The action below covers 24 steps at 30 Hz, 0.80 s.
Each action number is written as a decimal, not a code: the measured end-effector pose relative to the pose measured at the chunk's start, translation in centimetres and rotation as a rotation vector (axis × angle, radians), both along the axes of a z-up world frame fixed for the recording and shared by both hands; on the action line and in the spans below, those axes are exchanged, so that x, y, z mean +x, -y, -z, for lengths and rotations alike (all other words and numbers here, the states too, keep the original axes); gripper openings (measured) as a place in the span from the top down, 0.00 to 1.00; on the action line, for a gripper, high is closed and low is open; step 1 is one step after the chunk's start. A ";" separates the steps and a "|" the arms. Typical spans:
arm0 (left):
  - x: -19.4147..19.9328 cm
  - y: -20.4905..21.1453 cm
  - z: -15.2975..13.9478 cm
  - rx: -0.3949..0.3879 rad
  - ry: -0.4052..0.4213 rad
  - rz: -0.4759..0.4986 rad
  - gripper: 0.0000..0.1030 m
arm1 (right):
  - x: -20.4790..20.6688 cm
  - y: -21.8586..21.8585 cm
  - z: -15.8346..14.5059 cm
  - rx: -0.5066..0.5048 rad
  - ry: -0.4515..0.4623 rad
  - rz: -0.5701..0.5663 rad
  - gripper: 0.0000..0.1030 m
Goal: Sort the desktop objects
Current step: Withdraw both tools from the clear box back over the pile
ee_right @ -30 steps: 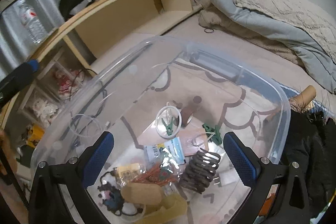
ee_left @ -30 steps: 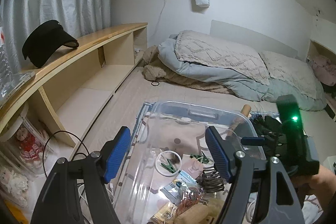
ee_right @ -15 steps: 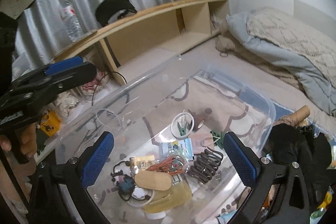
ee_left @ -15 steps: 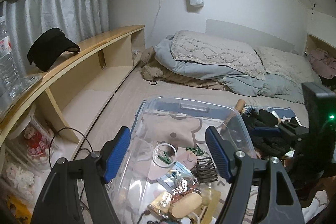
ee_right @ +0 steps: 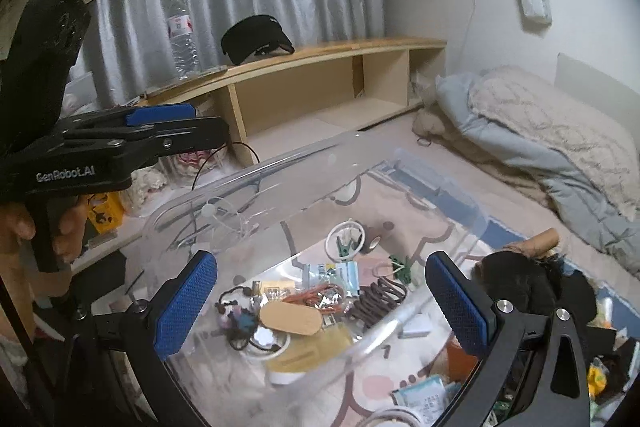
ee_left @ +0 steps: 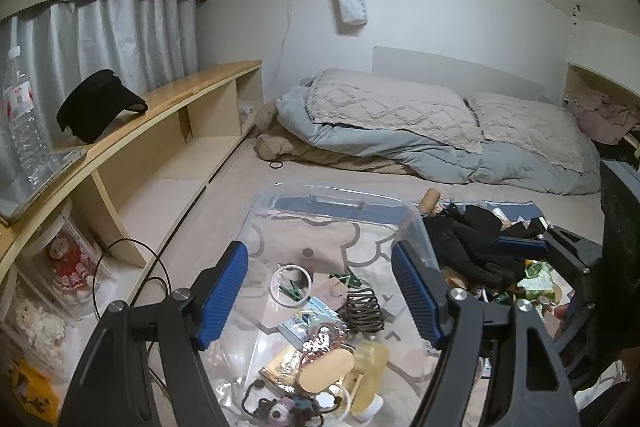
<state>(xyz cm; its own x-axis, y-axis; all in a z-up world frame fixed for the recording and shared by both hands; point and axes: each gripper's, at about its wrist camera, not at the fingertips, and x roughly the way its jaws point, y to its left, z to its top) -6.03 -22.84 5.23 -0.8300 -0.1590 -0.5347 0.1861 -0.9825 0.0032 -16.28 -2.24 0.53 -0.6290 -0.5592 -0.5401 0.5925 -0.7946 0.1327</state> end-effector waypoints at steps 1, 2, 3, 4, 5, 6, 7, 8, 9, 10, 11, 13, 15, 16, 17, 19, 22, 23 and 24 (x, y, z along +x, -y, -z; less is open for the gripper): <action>0.3 -0.3 0.0 0.000 -0.006 0.002 0.17 | 0.4 -0.4 -0.1 -0.010 -0.003 0.006 0.00; 0.7 -0.7 0.0 -0.002 -0.016 0.006 0.15 | 0.8 -0.9 -0.2 -0.021 -0.002 0.015 0.00; 1.1 -1.1 -0.1 -0.006 -0.025 0.011 0.14 | 1.3 -1.4 -0.3 -0.034 -0.004 0.028 0.00; 1.5 -1.6 0.0 -0.011 -0.032 0.015 0.14 | 1.7 -1.8 -0.4 -0.044 -0.010 0.038 0.00; 1.7 -1.9 0.0 -0.013 -0.037 0.017 0.14 | 2.2 -2.5 -0.5 -0.054 -0.020 0.053 0.00; 2.0 -2.3 0.1 -0.013 -0.044 0.020 0.14 | 2.6 -2.9 -0.6 -0.057 -0.027 0.062 0.00; 2.4 -2.7 0.1 -0.010 -0.053 0.025 0.11 | 3.0 -3.4 -0.6 -0.058 -0.034 0.073 0.00; 2.7 -3.1 0.2 -0.008 -0.061 0.030 0.04 | 3.3 -3.9 -0.7 -0.057 -0.042 0.086 0.00; 3.0 -3.6 0.4 -0.007 -0.073 0.034 0.02 | 3.6 -4.4 -0.7 -0.054 -0.048 0.099 0.00; 3.2 -3.8 0.5 -0.007 -0.080 0.037 0.01 | 3.8 -4.8 -0.6 -0.052 -0.051 0.110 0.00; 3.4 -4.1 0.7 -0.006 -0.088 0.044 0.00 | 4.1 -5.2 -0.5 -0.051 -0.054 0.125 0.00; 3.6 -4.7 1.0 -0.003 -0.095 0.049 0.00 | 4.6 -6.1 -0.5 -0.055 -0.059 0.150 0.00; 3.6 -5.1 1.5 0.009 -0.100 0.057 0.00 | 5.2 -7.0 -0.4 -0.055 -0.071 0.176 0.00; 3.6 -5.3 1.6 0.017 -0.103 0.060 0.00 | 5.5 -7.3 -0.4 -0.053 -0.080 0.187 0.00; 3.7 -5.6 1.8 0.023 -0.107 0.065 0.00 | 5.8 -7.6 -0.4 -0.048 -0.088 0.197 0.00; 3.9 -6.1 2.0 0.027 -0.117 0.071 0.00 | 6.4 -8.0 -0.2 -0.036 -0.106 0.213 0.00; 4.0 -7.1 2.3 0.006 -0.135 0.082 0.00 | 7.4 -8.7 0.1 -0.029 -0.127 0.236 0.00; 3.9 -7.5 2.4 -0.005 -0.138 0.086 0.00 | 7.6 -8.9 0.3 -0.028 -0.131 0.245 0.00; 3.8 -8.0 2.6 -0.020 -0.137 0.089 0.00 | 7.9 -9.1 0.4 -0.025 -0.136 0.253 0.00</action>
